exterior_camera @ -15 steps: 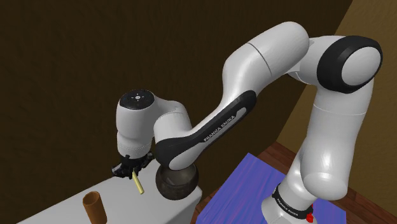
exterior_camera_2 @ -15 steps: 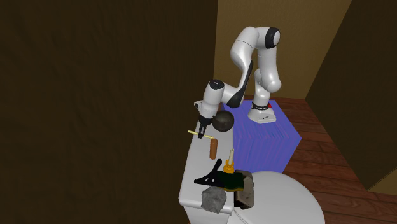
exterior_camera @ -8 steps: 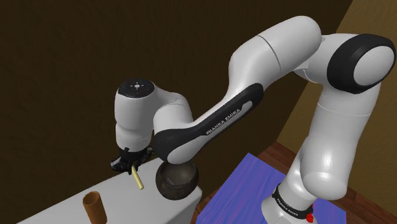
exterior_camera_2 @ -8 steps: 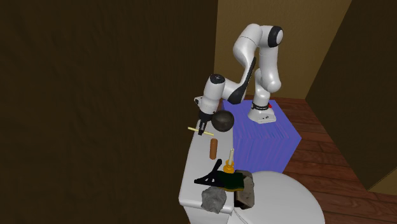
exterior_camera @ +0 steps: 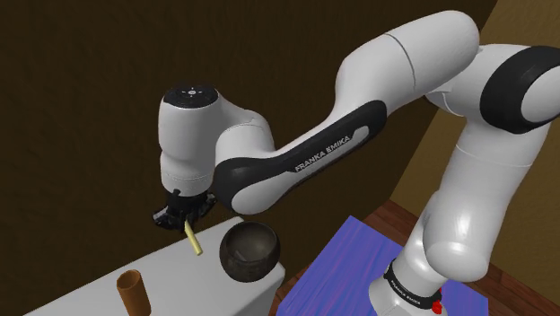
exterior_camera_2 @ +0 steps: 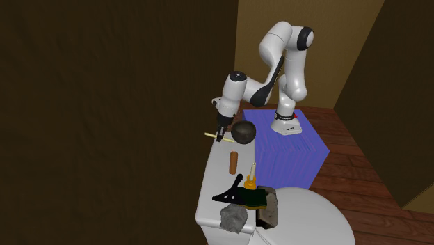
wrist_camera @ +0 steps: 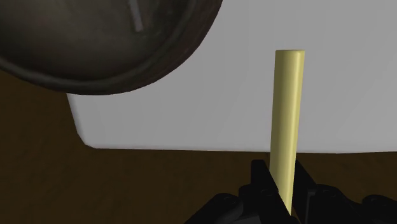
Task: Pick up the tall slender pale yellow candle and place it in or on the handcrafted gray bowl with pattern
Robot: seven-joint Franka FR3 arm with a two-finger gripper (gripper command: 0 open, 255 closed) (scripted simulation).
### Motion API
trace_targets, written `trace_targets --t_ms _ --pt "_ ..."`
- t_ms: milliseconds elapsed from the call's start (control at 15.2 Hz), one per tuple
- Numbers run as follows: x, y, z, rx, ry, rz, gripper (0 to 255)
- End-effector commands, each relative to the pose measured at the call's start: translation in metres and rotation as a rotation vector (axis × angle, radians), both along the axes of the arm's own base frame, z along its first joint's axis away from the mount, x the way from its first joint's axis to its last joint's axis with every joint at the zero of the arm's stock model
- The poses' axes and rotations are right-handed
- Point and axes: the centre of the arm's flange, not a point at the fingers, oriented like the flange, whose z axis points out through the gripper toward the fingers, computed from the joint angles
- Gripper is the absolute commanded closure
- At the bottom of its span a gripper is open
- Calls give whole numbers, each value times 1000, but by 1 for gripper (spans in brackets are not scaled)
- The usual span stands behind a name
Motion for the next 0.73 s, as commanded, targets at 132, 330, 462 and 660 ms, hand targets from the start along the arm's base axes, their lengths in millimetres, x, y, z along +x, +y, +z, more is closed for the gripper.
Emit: trace_targets --t_ms 132,330,462,660 --pt "-1 1 21 0 0 0 255" --pt "-1 1 37 0 0 0 255" --pt "-1 1 47 0 0 0 255" --pt "-1 1 63 0 0 0 255"
